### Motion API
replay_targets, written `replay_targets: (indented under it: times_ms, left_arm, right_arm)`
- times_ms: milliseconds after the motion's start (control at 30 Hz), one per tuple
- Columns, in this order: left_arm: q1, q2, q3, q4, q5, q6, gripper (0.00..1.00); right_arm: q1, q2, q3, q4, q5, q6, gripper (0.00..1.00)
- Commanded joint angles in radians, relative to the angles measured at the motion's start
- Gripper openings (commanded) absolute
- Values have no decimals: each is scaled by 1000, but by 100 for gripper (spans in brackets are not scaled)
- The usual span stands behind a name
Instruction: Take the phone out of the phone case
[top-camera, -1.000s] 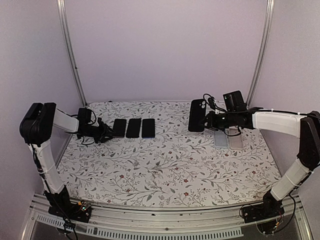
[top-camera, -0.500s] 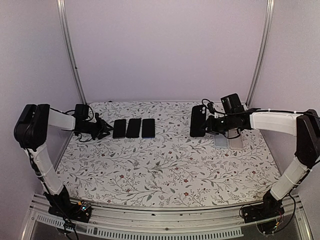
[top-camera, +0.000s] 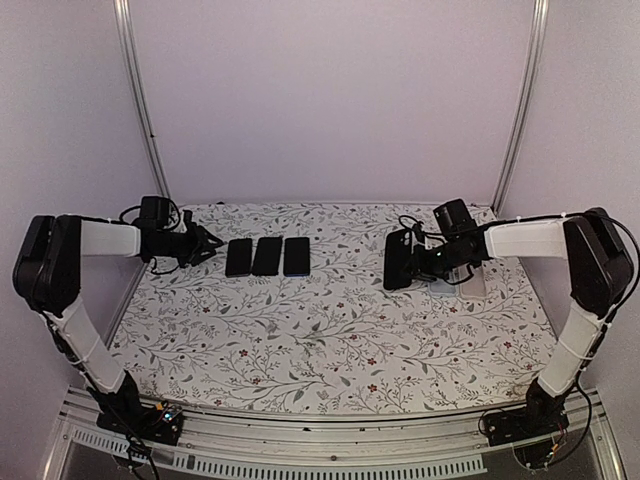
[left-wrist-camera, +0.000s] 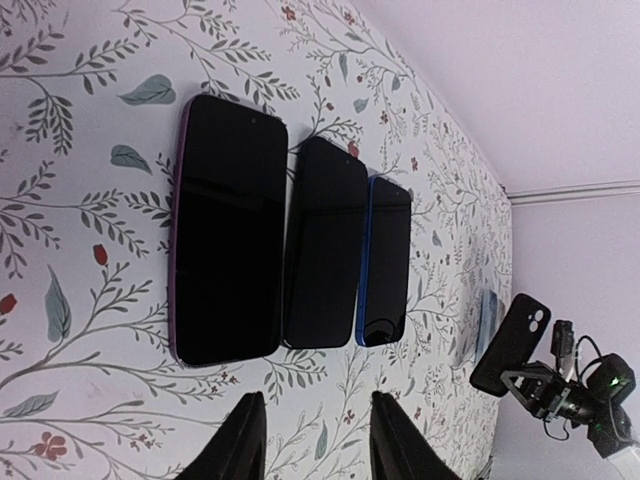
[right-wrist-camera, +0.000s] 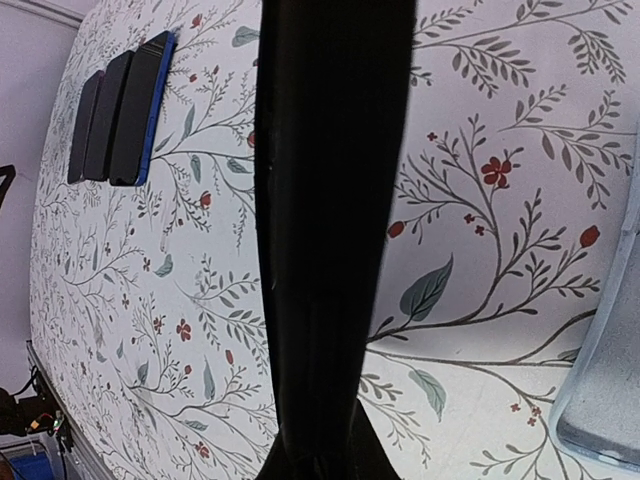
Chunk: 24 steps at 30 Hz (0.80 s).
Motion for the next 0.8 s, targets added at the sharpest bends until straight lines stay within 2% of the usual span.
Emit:
replay_targets:
  times_ms: [0, 200, 433, 767]
  left_arm:
    - [-5, -57, -16, -27, 22, 17, 38]
    - [-5, -89, -10, -40, 35, 22, 37]
    - [-5, -104, -4, -50, 40, 30, 37]
    - [-5, -105, -10, -41, 41, 23, 37]
  right_arm:
    - [-35, 34, 35, 3, -25, -17, 6]
    - [-60, 87, 49, -28, -25, -35, 15]
    - [-72, 115, 70, -82, 27, -60, 32]
    - [-71, 105, 93, -115, 98, -68, 40]
